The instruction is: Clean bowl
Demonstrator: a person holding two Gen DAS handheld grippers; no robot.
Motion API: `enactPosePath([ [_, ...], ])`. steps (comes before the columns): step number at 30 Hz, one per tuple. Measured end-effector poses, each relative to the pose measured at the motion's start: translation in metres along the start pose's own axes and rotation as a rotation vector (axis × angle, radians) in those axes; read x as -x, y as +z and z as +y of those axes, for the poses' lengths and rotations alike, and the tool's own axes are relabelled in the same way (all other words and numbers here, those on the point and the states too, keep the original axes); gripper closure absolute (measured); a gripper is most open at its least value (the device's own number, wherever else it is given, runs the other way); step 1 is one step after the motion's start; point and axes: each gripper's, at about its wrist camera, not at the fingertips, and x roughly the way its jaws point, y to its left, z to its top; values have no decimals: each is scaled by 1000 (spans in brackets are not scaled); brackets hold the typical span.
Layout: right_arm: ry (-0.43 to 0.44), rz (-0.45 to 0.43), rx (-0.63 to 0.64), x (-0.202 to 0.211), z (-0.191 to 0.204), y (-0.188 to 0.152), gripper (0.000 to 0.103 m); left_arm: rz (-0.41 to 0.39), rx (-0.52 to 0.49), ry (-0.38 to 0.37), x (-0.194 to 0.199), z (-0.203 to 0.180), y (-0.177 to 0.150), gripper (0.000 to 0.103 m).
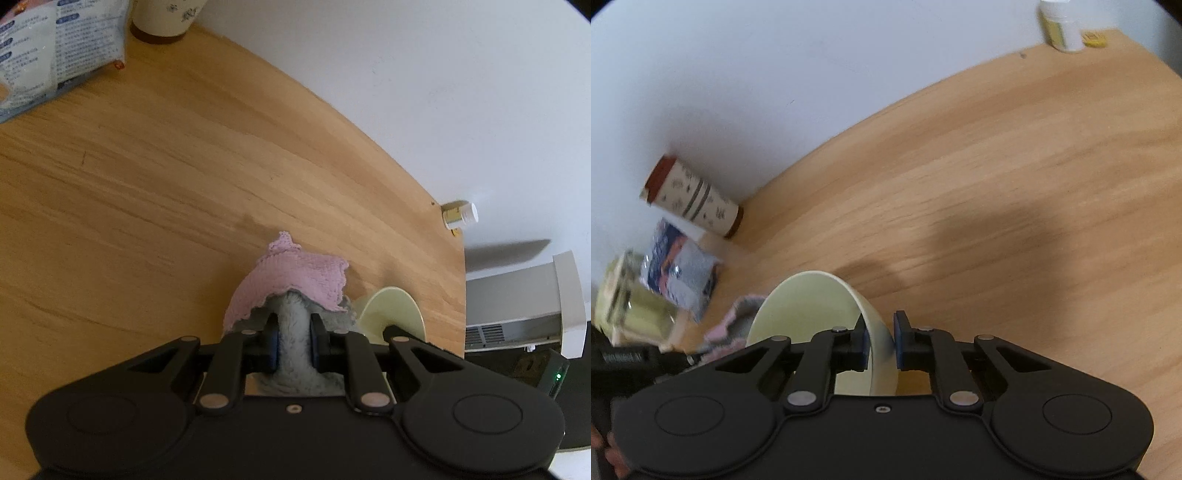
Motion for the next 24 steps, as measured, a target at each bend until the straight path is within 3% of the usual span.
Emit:
enactPosePath([
  [2, -3, 10, 113, 1, 8, 4, 82, -15, 6, 10, 4, 3, 0, 88],
  [5, -2, 35, 361, 6, 26, 14, 66, -30, 5, 24, 11, 6, 0, 88],
  [6, -2, 39, 387, 5, 30, 15, 60, -31, 2, 28, 13, 7, -1, 88],
  [7, 6, 78, 540, 3, 41, 24, 58, -32, -4, 33, 16, 8, -3, 88],
  [9, 24, 123, 647, -2, 50, 31, 57, -32, -10, 51, 20, 9, -6, 88],
  [10, 50, 203, 813, -9, 63, 36, 57, -32, -11, 55, 22, 9, -6, 88],
  [13, 71, 295, 1103, -24, 93, 38, 54, -46, -29, 60, 29, 6, -12, 88],
  [15, 94, 325, 1186, -29, 103, 38, 54, -50, -49, 65, 32, 2, -17, 88],
  [17, 107, 336, 1346, -34, 117, 31, 53, -44, -78, 76, 34, -2, -25, 88],
  [19, 158, 427, 1552, -40, 128, 17, 46, -34, -97, 87, 36, -4, -30, 89],
  [24, 247, 562, 1749, -50, 140, 13, 43, -40, -103, 99, 38, -7, -33, 89],
])
